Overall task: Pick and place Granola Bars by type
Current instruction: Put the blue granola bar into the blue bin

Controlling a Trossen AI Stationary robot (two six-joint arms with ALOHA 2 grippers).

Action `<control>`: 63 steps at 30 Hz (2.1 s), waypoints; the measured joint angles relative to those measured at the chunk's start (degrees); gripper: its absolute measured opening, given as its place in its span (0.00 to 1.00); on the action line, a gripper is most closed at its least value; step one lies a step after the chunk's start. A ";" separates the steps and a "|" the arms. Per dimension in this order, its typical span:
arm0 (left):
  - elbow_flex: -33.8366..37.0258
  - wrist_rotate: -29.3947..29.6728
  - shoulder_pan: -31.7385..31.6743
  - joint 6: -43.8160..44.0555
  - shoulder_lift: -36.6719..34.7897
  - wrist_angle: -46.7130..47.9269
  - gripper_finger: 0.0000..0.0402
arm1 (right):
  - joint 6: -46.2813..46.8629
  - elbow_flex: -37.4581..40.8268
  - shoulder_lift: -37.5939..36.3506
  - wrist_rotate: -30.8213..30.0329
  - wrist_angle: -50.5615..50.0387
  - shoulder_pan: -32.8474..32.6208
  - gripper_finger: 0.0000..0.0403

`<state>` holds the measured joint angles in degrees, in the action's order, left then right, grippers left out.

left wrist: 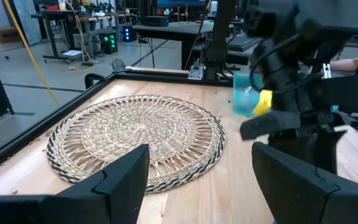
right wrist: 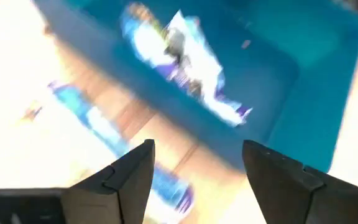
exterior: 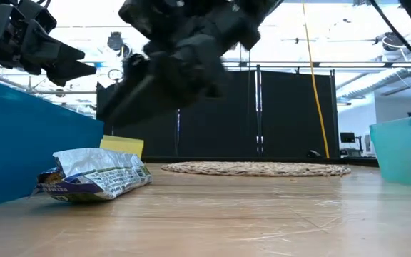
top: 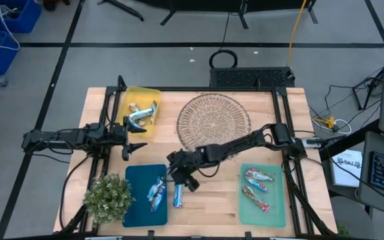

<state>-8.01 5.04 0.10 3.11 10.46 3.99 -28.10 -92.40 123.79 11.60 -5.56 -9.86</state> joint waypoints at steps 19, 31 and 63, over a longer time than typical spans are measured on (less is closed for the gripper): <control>0.01 -0.02 0.00 1.47 0.02 0.53 0.70 | 0.67 0.02 -1.01 -1.83 -11.74 -2.49 0.53; 0.02 -0.02 0.00 2.02 0.02 0.47 0.70 | 0.98 0.07 1.83 1.83 -7.72 -1.86 0.53; 0.02 -0.02 0.00 2.93 0.02 0.52 0.70 | 3.39 0.37 2.68 2.13 -11.75 1.15 0.25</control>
<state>-7.99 5.02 0.10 6.04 10.48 4.51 -24.71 -92.03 126.48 13.74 -17.31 -8.71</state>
